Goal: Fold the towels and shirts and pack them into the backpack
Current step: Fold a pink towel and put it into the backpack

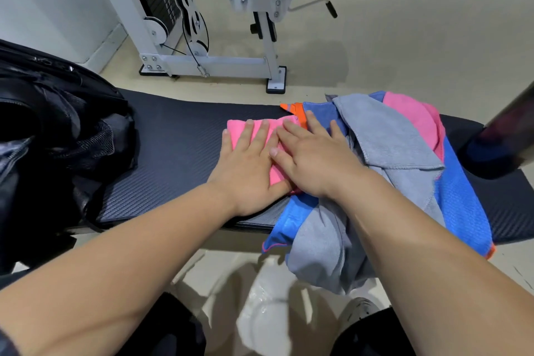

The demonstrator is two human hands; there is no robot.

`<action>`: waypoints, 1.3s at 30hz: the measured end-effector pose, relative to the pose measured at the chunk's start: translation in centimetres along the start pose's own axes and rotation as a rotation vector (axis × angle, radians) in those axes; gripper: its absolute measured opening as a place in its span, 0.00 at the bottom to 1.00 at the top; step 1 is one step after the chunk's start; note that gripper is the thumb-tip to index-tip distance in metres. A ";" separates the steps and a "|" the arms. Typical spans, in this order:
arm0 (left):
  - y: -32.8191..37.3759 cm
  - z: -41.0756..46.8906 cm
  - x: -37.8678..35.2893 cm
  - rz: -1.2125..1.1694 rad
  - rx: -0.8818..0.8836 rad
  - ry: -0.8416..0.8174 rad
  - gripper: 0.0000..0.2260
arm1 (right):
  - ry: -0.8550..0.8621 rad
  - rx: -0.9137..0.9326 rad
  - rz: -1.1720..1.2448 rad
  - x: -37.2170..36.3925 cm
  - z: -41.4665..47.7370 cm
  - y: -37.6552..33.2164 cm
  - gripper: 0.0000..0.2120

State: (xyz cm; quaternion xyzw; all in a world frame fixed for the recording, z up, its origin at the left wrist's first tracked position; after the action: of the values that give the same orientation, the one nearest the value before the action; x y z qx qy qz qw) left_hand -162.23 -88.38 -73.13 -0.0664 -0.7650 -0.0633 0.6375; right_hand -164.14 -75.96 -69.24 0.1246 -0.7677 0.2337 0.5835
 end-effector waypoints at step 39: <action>-9.2 -2.1 3.6 -0.519 0.141 -0.040 0.22 | 0.023 0.078 -0.063 3.3 -3.7 -3.8 0.20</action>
State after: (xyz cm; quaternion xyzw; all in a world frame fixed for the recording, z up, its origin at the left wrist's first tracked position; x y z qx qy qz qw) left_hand -162.52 -97.73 -69.37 0.1752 -0.7714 -0.1697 0.5878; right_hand -160.20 -77.08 -64.45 0.1687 -0.7471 0.2462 0.5940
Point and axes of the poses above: each hand's wrist, its own z-axis towards the middle knuckle, its own x-axis out of the back of the hand, y = z × x, the point moved 5 cm from there along z, towards the middle knuckle, and after that the axes turned 6 degrees about x, right-handed, at the moved point
